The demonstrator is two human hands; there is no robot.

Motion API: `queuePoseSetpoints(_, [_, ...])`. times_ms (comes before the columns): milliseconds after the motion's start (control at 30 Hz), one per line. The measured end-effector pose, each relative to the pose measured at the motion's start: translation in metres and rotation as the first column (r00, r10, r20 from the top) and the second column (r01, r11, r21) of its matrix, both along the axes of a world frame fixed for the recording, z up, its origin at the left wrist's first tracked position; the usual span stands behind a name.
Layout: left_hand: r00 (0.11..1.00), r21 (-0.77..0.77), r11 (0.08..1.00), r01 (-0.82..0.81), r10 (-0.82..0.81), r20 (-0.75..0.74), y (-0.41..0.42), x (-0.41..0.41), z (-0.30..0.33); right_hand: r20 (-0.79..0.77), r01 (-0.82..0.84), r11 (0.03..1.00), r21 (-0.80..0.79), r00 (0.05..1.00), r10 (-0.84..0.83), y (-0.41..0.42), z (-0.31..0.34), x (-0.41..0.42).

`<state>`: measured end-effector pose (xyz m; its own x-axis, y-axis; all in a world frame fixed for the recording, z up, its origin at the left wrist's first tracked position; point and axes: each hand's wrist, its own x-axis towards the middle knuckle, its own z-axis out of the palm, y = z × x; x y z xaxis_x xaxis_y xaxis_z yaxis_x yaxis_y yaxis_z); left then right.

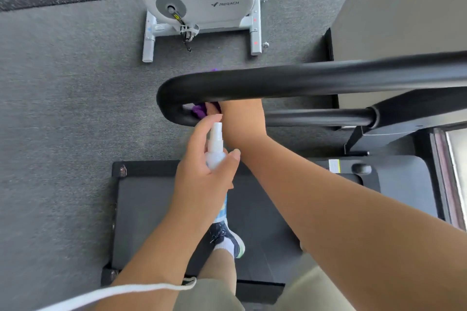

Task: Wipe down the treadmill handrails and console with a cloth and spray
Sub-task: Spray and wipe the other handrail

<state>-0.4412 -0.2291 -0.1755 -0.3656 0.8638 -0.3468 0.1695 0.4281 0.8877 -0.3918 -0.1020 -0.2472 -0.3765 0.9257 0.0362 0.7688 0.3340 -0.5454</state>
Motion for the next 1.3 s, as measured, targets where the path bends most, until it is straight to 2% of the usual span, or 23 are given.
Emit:
queuePoseSetpoints(100, [1.0, -0.018, 1.0, -0.026, 0.026, -0.008, 0.014, 0.026, -0.004, 0.011, 0.1, 0.995, 0.028, 0.995, -0.1, 0.01, -0.009, 0.048])
queuePoseSetpoints(267, [1.0, -0.07, 0.998, -0.011, 0.01, -0.008, 0.028, 0.061, -0.004, 0.255, 0.218, 0.975, 0.036, 0.942, -0.22, 0.041, -0.006, 0.169])
queuePoseSetpoints(333, [1.0, -0.081, 0.997, 0.0, 0.0, 0.005, 0.032, 0.073, -0.005, 0.312, 0.235, 0.971, -0.044, 0.927, -0.21, 0.051, -0.006, 0.208])
queuePoseSetpoints(433, [0.999, -0.085, 0.996, 0.02, -0.017, 0.032, 0.035, 0.083, -0.005, 0.282, 0.271, 0.946, -0.176, 0.935, -0.216, 0.053, 0.0, 0.217])
queuePoseSetpoints(567, [0.999, -0.101, 0.995, 0.021, -0.017, 0.044, 0.033, 0.079, -0.005, 0.318, 0.329, 0.935, -0.133, 0.908, -0.274, 0.047, -0.005, 0.203])
queuePoseSetpoints(667, [0.999, -0.121, 0.993, 0.007, -0.003, 0.037, 0.028, 0.061, -0.003, 0.152, 0.491, 0.858, -0.152, 0.869, -0.471, 0.042, -0.018, 0.188])
queuePoseSetpoints(733, [0.999, -0.14, 0.99, -0.013, 0.018, 0.031, 0.022, 0.046, -0.003, 0.047, 0.507, 0.853, -0.122, 0.862, -0.505, 0.032, -0.017, 0.162])
queuePoseSetpoints(833, [0.998, -0.171, 0.984, -0.049, 0.056, 0.036, 0.011, 0.024, -0.004, 0.052, 0.4, 0.902, -0.161, 0.916, -0.397, 0.014, -0.017, 0.1])
queuePoseSetpoints(933, [0.996, -0.164, 0.985, -0.061, 0.071, 0.054, -0.001, 0.005, -0.002, 0.303, 0.316, 0.916, -0.246, 0.923, -0.237, 0.009, -0.021, 0.043])
queuePoseSetpoints(1000, [0.995, -0.164, 0.984, -0.072, 0.082, 0.054, -0.009, -0.006, -0.001, 0.365, 0.225, 0.926, -0.304, 0.925, -0.105, 0.008, -0.018, 0.014])
queuePoseSetpoints(1067, [0.994, -0.17, 0.982, -0.088, 0.097, 0.043, -0.014, -0.013, -0.002, 0.324, 0.103, 0.959, -0.263, 0.946, -0.012, 0.001, -0.013, -0.005])
queuePoseSetpoints(1100, [0.994, -0.176, 0.98, -0.094, 0.103, 0.042, -0.016, -0.014, -0.001, 0.331, 0.08, 0.974, -0.212, 0.944, -0.006, -0.003, -0.008, -0.01])
queuePoseSetpoints(1167, [0.994, -0.192, 0.977, -0.09, 0.1, 0.042, -0.018, -0.013, -0.001, 0.225, 0.057, 0.995, -0.083, 0.974, -0.037, -0.008, -0.001, -0.006])
queuePoseSetpoints(1267, [0.997, -0.2, 0.978, -0.049, 0.059, 0.041, -0.016, -0.003, 0.004, 0.142, -0.173, 0.981, -0.09, 0.973, 0.184, -0.007, -0.005, 0.027])
queuePoseSetpoints(1300, [0.998, -0.193, 0.981, -0.028, 0.037, 0.044, -0.013, 0.003, 0.007, 0.175, -0.209, 0.976, -0.059, 0.961, 0.216, -0.005, -0.009, 0.044])
